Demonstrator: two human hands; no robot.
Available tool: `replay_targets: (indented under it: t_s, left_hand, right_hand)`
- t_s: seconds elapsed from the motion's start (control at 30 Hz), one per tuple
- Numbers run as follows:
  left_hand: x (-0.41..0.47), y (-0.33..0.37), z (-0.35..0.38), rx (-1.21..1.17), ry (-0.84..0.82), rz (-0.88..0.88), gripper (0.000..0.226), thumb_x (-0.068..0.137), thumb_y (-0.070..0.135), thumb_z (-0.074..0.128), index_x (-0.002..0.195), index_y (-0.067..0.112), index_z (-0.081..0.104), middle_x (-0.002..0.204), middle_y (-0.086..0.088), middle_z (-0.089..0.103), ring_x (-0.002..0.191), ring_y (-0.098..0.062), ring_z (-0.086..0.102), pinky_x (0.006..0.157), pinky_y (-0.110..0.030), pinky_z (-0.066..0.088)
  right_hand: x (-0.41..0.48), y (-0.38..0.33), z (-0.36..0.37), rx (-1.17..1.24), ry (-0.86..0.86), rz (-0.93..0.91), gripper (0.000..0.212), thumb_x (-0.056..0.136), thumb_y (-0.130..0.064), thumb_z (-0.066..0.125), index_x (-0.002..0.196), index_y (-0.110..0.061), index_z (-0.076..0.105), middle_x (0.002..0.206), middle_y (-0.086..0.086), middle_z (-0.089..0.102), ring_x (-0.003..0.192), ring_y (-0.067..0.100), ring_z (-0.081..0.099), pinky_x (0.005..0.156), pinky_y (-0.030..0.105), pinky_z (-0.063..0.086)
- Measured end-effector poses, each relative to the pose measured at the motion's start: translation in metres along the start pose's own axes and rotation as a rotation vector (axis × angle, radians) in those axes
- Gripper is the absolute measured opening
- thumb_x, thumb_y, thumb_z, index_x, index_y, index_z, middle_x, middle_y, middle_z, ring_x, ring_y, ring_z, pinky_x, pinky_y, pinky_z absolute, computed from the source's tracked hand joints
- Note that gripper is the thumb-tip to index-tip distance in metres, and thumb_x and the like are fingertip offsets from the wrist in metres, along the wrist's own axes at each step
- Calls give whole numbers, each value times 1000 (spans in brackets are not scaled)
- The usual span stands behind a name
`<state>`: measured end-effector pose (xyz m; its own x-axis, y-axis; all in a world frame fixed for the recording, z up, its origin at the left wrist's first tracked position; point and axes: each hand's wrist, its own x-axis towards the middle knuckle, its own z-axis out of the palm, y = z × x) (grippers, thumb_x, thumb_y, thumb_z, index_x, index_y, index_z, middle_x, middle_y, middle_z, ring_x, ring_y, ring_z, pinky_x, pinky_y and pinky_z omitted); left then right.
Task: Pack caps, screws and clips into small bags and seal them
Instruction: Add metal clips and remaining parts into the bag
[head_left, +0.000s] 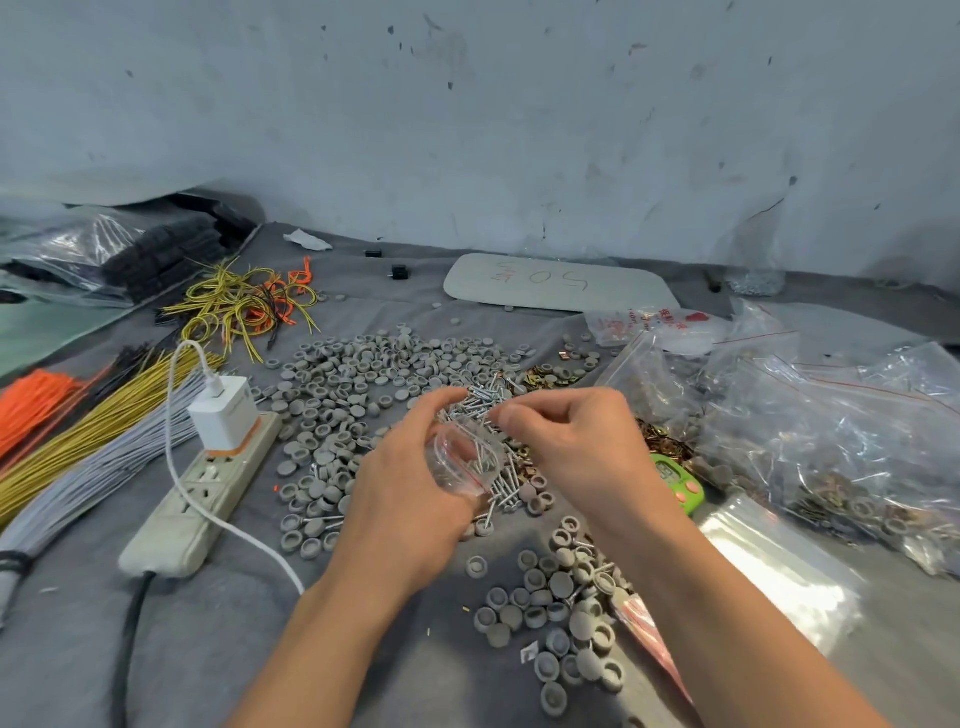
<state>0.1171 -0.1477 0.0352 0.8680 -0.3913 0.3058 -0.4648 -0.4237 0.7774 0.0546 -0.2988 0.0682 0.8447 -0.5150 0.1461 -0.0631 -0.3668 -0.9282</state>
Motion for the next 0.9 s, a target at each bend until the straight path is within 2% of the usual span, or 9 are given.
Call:
replay_targets:
  t_s: [0.1,0.17,0.23,0.3,0.4,0.57,0.7,0.8,0.9]
  left_hand:
    - [1,-4,-4,-55,40,34,81,73,19,90,128,60,47,94,23,70,76,2,69,64,-18,49]
    - [2,-6,-7,-103,109,45,77,72,22,91,128,56,50,94,26,71,80,6,68,68,-18,48]
    - [4,-7,-10,-266,174,-4,73,74,17,91,127,51,55,94,21,73,77,1,71,69,-25,55]
    - [8,-7,-13,-511,238,-62,66,76,7,88,125,42,61,93,13,75,76,-6,73,69,-31,59]
    - [11,-6,-20,-810,289,-98,58,80,-3,80,127,27,64,94,3,77,83,-10,71,73,-22,57]
    - [11,-3,-29,-1119,225,-237,41,90,-1,66,130,11,61,92,3,74,84,-9,67,81,-26,52]
    - [13,-1,-36,-1274,186,-300,22,86,4,65,106,13,66,82,2,71,77,-10,65,78,-29,52]
    - [12,-2,-36,-1227,223,-278,33,86,2,66,119,8,65,85,3,72,79,-11,67,80,-31,55]
    - [10,-5,-34,-852,342,-152,50,86,-2,75,126,26,65,91,6,74,83,-11,69,75,-27,57]
  right_hand:
    - [10,9,-3,-310,158,17,7,92,-35,77,91,-32,83,87,-19,77,72,-1,67,76,28,57]
    - [11,13,6,-484,68,37,8,93,-37,75,95,-33,82,90,-18,75,73,6,67,82,33,60]
    - [9,16,21,-630,-49,56,16,93,-45,73,96,-31,80,89,-12,76,77,12,69,88,39,60]
    - [9,20,36,-785,-110,36,29,93,-54,69,93,-26,78,83,-6,75,82,17,70,100,44,53]
    - [12,23,50,-926,-132,7,31,95,-54,65,90,-24,72,80,-4,71,87,22,67,113,47,36]
    - [11,22,44,-923,-143,57,11,96,-30,64,97,-22,71,88,0,73,89,25,69,100,39,47]
    - [2,14,30,-878,-42,43,18,100,-30,59,96,-28,76,85,-4,75,78,21,64,100,39,49]
    - [-4,2,19,-703,104,-16,17,98,-35,63,93,-32,79,81,-10,76,77,19,69,92,40,57]
    - [-11,-8,11,-496,205,-110,10,92,-39,74,88,-33,80,73,-18,73,71,8,69,75,34,61]
